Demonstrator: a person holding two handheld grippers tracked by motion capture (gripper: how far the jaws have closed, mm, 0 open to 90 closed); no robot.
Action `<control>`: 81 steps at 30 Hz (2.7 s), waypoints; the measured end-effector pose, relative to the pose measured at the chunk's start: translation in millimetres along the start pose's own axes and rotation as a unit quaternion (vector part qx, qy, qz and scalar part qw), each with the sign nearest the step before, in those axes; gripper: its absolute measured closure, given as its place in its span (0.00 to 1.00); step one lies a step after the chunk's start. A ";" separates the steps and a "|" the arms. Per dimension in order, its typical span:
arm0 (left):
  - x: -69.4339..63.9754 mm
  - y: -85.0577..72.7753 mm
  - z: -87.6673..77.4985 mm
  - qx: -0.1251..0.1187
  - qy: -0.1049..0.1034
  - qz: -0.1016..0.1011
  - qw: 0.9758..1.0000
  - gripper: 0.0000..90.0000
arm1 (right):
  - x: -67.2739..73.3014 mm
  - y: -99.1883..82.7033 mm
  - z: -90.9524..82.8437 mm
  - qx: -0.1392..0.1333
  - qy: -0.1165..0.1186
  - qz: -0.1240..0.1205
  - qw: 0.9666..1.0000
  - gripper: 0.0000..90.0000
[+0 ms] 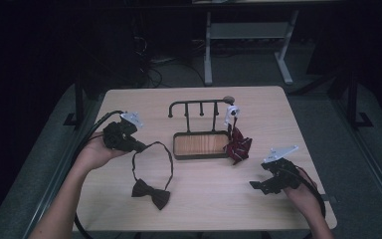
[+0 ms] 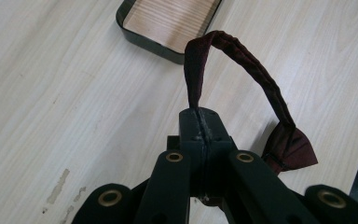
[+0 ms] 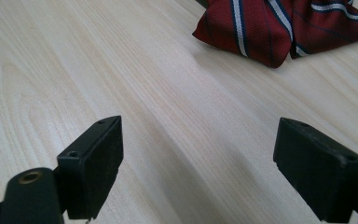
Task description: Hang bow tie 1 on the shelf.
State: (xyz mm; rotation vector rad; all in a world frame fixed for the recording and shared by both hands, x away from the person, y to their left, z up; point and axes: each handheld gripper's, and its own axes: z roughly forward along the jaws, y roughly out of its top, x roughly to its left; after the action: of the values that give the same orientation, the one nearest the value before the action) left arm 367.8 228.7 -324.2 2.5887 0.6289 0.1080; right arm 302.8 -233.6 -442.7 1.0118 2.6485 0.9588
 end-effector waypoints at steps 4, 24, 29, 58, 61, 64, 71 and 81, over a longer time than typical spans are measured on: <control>-1.7 4.4 -4.0 0.000 -0.004 0.003 1.000 1.00 | -0.6 -0.3 -0.4 -0.002 -0.001 -0.001 1.000 0.17; -6.3 20.9 -23.8 -0.016 -0.014 0.021 1.000 1.00 | -2.0 -0.2 -0.4 -0.004 0.001 -0.001 1.000 0.17; -9.6 24.3 -27.9 -0.016 -0.019 0.029 0.999 1.00 | -2.7 -1.2 -1.0 -0.005 0.002 0.000 1.000 0.17; -4.9 46.8 -43.2 -0.026 -0.026 0.037 0.999 1.00 | -4.1 -0.8 -1.0 -0.003 0.002 0.003 1.000 0.17; -3.2 52.0 -44.1 -0.027 -0.025 0.035 0.999 1.00 | -4.7 -1.5 -2.3 -0.005 0.001 0.004 1.000 0.17; -1.5 56.6 -45.3 -0.026 -0.022 0.034 0.999 1.00 | -4.8 -2.0 -3.0 -0.005 0.001 0.004 1.000 0.17; -0.2 63.7 -46.3 -0.022 -0.018 0.036 0.999 1.00 | -4.6 -2.2 -2.9 -0.004 0.001 0.004 1.000 0.17; 5.4 74.6 -46.5 -0.019 -0.016 0.028 0.999 1.00 | -4.5 -2.6 -3.1 -0.005 0.001 0.002 1.000 0.17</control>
State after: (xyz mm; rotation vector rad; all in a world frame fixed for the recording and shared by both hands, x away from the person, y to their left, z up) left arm 395.0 192.5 -248.7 2.5666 0.5386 0.0955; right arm 303.7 -239.5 -442.2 1.0145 2.6422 0.9728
